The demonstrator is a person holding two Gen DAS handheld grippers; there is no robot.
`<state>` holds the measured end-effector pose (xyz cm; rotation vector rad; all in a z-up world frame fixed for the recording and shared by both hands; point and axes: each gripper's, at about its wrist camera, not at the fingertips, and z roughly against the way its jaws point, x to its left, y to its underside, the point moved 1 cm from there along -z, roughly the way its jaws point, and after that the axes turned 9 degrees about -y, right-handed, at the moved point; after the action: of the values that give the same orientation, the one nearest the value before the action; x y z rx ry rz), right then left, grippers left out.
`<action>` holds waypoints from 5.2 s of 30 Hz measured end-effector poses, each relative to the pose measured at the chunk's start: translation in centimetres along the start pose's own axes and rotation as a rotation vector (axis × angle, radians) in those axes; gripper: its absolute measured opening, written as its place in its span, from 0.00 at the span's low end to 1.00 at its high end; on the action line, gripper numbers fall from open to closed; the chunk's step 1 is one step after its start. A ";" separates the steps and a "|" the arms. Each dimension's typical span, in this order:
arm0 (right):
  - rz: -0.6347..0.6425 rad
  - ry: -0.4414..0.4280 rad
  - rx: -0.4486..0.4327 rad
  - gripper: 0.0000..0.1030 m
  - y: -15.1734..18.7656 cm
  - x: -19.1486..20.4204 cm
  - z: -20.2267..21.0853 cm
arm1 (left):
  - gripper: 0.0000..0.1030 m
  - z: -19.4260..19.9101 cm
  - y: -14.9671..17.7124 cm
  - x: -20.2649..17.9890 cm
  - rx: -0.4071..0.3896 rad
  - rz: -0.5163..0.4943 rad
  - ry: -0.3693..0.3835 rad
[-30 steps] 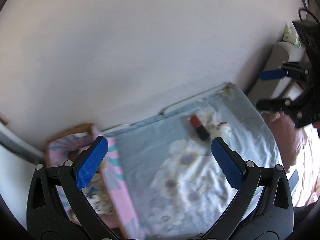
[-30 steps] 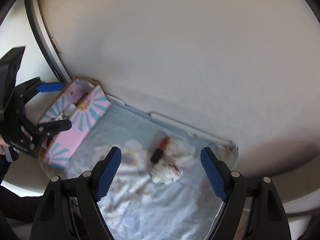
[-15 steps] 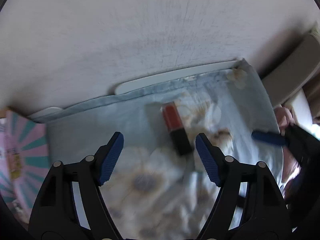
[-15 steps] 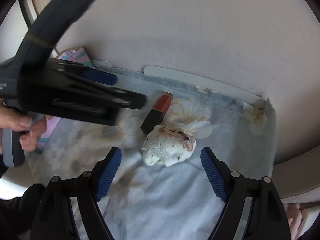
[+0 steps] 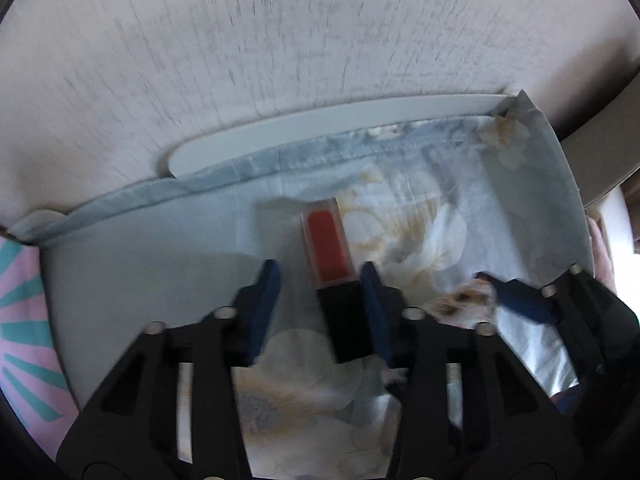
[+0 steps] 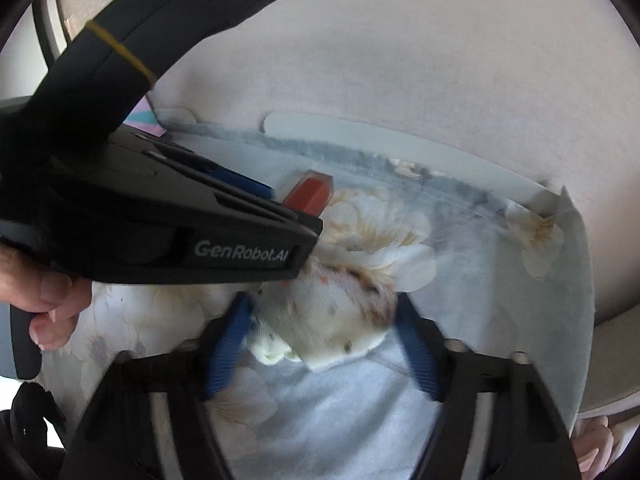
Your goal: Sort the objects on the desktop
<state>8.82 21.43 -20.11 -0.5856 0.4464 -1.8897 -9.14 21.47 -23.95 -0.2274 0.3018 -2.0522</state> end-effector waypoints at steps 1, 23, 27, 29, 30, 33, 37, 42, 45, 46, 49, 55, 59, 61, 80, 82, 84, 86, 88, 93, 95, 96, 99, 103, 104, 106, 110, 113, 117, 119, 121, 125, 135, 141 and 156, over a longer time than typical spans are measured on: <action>0.007 -0.003 -0.006 0.56 0.0 0.0 0.1 | 0.18 0.1 0.1 0.0 -0.006 -0.006 -0.009; 0.017 -0.022 -0.023 0.45 -3.3 1.1 7.1 | 0.17 12.0 1.5 4.9 -0.117 0.029 0.010; 0.049 -0.034 -0.020 0.45 -6.8 2.8 9.2 | 0.17 15.7 1.0 8.5 -0.148 0.078 0.003; 0.064 -0.046 -0.022 0.45 -8.3 3.4 10.0 | 0.17 17.5 1.4 10.7 -0.169 0.105 -0.016; 0.077 -0.053 -0.023 0.45 -9.4 4.0 10.5 | 0.17 18.0 1.2 11.4 -0.177 0.113 -0.025; 0.121 -0.071 -0.023 0.45 -11.7 5.9 11.2 | 0.18 20.7 2.3 14.5 -0.206 0.151 -0.067; 0.202 -0.108 -0.019 0.45 -14.2 9.3 11.3 | 0.18 22.9 3.7 17.5 -0.240 0.220 -0.098; 0.298 -0.162 -0.010 0.45 -17.1 14.3 10.0 | 0.17 25.7 6.4 22.4 -0.263 0.310 -0.153; 0.353 -0.197 0.003 0.45 -18.4 17.8 9.2 | 0.18 26.9 8.5 25.0 -0.268 0.370 -0.184; 0.369 -0.211 0.008 0.45 -18.7 18.9 8.9 | 0.18 27.2 9.4 26.2 -0.264 0.394 -0.198; 0.412 -0.261 0.031 0.45 -19.4 22.0 7.8 | 0.18 27.6 11.6 28.3 -0.253 0.447 -0.225; 0.482 -0.349 0.111 0.45 -20.1 27.6 4.2 | 0.18 27.1 15.6 31.8 -0.210 0.545 -0.245; 0.506 -0.361 0.164 0.45 -19.2 28.6 0.9 | 0.17 25.4 17.5 31.9 -0.181 0.575 -0.227; 0.501 -0.367 0.186 0.45 -19.0 29.4 -0.3 | 0.17 24.5 18.0 31.9 -0.166 0.580 -0.210; 0.407 -0.322 0.180 0.90 -18.5 29.6 -3.8 | 1.00 19.0 19.0 31.6 -0.130 0.570 -0.189; 0.396 -0.311 0.185 0.90 -18.4 29.5 -4.0 | 1.00 19.0 19.1 31.9 -0.120 0.571 -0.196; 0.391 -0.301 0.186 0.90 -18.2 29.6 -4.7 | 1.00 19.2 19.0 32.0 -0.112 0.570 -0.217; 0.384 -0.290 0.190 0.90 -17.9 29.6 -4.6 | 1.00 19.4 19.1 32.1 -0.096 0.572 -0.236; 0.381 -0.289 0.196 0.90 -17.6 29.7 -4.7 | 1.00 19.6 19.3 32.0 -0.094 0.580 -0.240; 0.389 -0.277 0.193 0.90 -17.1 29.9 -4.3 | 1.00 20.7 19.9 31.8 -0.095 0.589 -0.252; 0.381 -0.284 0.191 0.90 -17.1 29.9 -4.6 | 1.00 21.0 19.9 31.9 -0.099 0.592 -0.245; 0.379 -0.285 0.188 0.90 -17.0 30.0 -4.5 | 1.00 21.1 19.9 31.9 -0.103 0.592 -0.247; 0.384 -0.283 0.183 0.90 -17.1 30.1 -3.4 | 1.00 21.5 19.8 31.9 -0.111 0.589 -0.251; 0.391 -0.275 0.177 0.90 -17.1 30.3 -2.9 | 1.00 22.0 19.9 31.9 -0.117 0.587 -0.256; 0.393 -0.275 0.175 0.90 -17.1 30.3 -2.9 | 1.00 22.0 19.9 31.9 -0.116 0.584 -0.257; 0.393 -0.272 0.177 0.90 -17.1 30.2 -2.8 | 1.00 22.1 19.8 31.9 -0.117 0.578 -0.263; 0.396 -0.267 0.175 0.90 -17.1 30.2 -2.7 | 1.00 22.3 19.7 32.1 -0.124 0.574 -0.271; 0.395 -0.265 0.176 0.90 -17.2 30.1 -2.8 | 1.00 22.4 19.7 32.2 -0.127 0.570 -0.273; 0.404 -0.256 0.177 0.90 -17.1 30.1 -2.9 | 1.00 22.5 19.6 32.3 -0.131 0.564 -0.267; 0.405 -0.256 0.180 0.90 -17.1 30.1 -2.9 | 1.00 22.4 19.6 32.3 -0.130 0.560 -0.267; 0.409 -0.254 0.178 0.90 -17.1 30.2 -3.0 | 1.00 22.3 19.6 32.3 -0.128 0.560 -0.265; 0.412 -0.252 0.178 0.90 -17.0 30.3 -3.0 | 1.00 22.2 19.5 32.4 -0.129 0.559 -0.262; 0.410 -0.260 0.179 0.90 -17.0 30.4 -3.1 | 1.00 22.1 19.4 32.6 -0.130 0.554 -0.259; 0.413 -0.256 0.177 0.90 -17.0 30.5 -3.1 | 1.00 22.2 19.5 32.5 -0.134 0.558 -0.260; 0.426 -0.254 0.186 0.90 -16.8 30.5 -3.1 | 1.00 22.0 19.1 32.4 -0.134 0.549 -0.242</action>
<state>-15.28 -0.52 -7.47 -0.5475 0.2057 -1.4101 -2.32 -18.43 -7.81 -0.4218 0.3113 -1.4482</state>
